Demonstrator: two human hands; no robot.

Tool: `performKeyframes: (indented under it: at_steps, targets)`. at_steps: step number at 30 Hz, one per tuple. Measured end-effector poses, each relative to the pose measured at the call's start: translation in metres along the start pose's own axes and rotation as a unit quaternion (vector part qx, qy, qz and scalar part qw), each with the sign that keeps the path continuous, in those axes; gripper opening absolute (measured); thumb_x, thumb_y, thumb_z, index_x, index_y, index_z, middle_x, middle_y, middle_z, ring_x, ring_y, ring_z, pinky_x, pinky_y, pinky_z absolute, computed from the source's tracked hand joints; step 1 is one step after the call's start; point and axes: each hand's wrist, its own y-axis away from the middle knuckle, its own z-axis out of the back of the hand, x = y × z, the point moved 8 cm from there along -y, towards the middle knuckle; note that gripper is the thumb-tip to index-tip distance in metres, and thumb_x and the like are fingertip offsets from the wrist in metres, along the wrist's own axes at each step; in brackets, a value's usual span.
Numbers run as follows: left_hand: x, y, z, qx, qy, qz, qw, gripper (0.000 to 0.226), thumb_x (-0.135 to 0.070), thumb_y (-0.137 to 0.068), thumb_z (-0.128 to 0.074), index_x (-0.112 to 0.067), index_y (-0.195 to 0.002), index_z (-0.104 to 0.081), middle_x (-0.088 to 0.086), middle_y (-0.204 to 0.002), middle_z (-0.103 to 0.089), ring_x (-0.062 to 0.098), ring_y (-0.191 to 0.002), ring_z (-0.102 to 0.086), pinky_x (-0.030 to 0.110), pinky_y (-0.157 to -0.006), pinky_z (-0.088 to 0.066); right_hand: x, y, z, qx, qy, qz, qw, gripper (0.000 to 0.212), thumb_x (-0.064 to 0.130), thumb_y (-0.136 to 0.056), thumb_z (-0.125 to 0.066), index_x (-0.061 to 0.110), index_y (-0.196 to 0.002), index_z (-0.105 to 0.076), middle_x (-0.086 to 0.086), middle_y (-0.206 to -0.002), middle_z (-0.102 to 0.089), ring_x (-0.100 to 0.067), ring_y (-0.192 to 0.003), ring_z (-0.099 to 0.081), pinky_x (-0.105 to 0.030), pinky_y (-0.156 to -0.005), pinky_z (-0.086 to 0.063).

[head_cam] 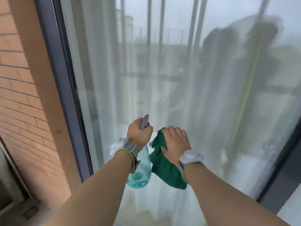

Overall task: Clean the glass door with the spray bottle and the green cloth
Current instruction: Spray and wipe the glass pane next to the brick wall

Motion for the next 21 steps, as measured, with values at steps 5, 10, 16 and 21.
performKeyframes:
  at_steps: [5, 10, 16, 21]
  targets:
    - [0.045, -0.021, 0.043, -0.002, -0.022, 0.007, 1.0, 0.007, -0.004, -0.086, -0.058, 0.003, -0.086, -0.058, 0.0, -0.069, -0.05, 0.017, -0.061, -0.04, 0.019, -0.05, -0.035, 0.058, -0.032, -0.049, 0.085, -0.007, 0.054, 0.995, 0.043, 0.035, -0.076, -0.066, 0.016, -0.113, -0.055, -0.001, -0.105, -0.053, -0.026, -0.094, -0.05, -0.036, -0.081, -0.038]
    - [0.09, -0.042, 0.089, -0.032, -0.012, 0.035, 0.999, 0.016, -0.018, -0.081, -0.057, -0.004, -0.088, -0.063, -0.001, -0.072, -0.054, 0.017, -0.063, -0.045, 0.025, -0.057, -0.039, 0.093, -0.061, -0.101, 0.17, -0.039, 0.122, 0.977, 0.044, 0.038, -0.084, -0.058, 0.018, -0.121, -0.048, 0.0, -0.114, -0.049, -0.024, -0.103, -0.045, -0.033, -0.088, -0.035]
    - [0.137, -0.059, 0.142, -0.07, -0.022, 0.067, 0.995, 0.019, -0.016, -0.083, -0.057, -0.003, -0.095, -0.064, 0.004, -0.081, -0.059, 0.019, -0.07, -0.05, 0.03, -0.066, -0.042, 0.145, -0.09, -0.148, 0.208, -0.053, 0.2, 0.956, 0.043, 0.034, -0.084, -0.058, 0.018, -0.122, -0.047, 0.0, -0.117, -0.048, -0.022, -0.106, -0.043, -0.031, -0.091, -0.033]
    - [0.174, -0.085, 0.187, -0.08, -0.053, 0.065, 0.993, 0.013, -0.008, -0.089, -0.055, -0.011, -0.077, -0.052, -0.006, -0.063, -0.043, 0.009, -0.052, -0.032, 0.016, -0.048, -0.03, 0.194, -0.117, -0.167, 0.148, -0.047, 0.229, 0.961, 0.039, 0.032, -0.078, -0.064, 0.017, -0.112, -0.053, 0.002, -0.108, -0.051, -0.023, -0.098, -0.046, -0.031, -0.085, -0.037]
